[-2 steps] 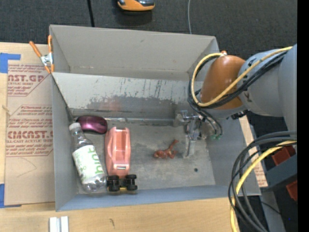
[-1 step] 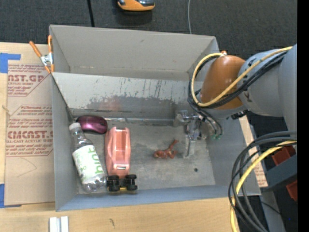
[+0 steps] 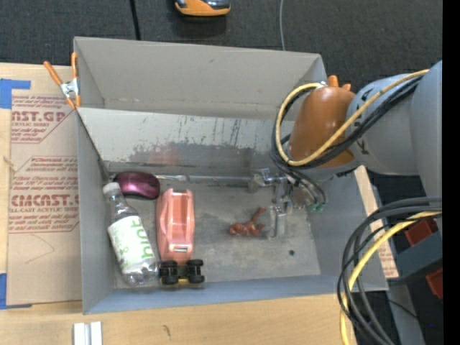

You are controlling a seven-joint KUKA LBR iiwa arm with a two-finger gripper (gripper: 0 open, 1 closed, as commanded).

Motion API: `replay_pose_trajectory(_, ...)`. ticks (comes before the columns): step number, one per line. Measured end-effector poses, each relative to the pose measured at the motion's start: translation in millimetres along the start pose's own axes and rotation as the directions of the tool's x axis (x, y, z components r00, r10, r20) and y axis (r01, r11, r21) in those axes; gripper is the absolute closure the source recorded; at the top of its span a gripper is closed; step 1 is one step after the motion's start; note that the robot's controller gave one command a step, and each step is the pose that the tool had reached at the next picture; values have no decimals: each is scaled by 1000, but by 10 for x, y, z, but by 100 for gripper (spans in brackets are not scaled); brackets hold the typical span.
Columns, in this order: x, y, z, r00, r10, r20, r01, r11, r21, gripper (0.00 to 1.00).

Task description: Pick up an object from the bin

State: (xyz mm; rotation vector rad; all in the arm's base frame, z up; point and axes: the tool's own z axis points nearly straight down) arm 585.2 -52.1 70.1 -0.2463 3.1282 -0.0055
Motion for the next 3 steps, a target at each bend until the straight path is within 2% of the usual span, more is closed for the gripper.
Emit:
replay_pose_trajectory(1, 150, 318, -3, 958, -286, 1, 286, 958, -4, 100)
replay_pose_trajectory(2, 150, 319, -3, 958, -286, 1, 286, 958, -4, 100)
replay_pose_trajectory(3, 296, 616, -2045, 967, -253, -3, 253, 967, -5, 100)
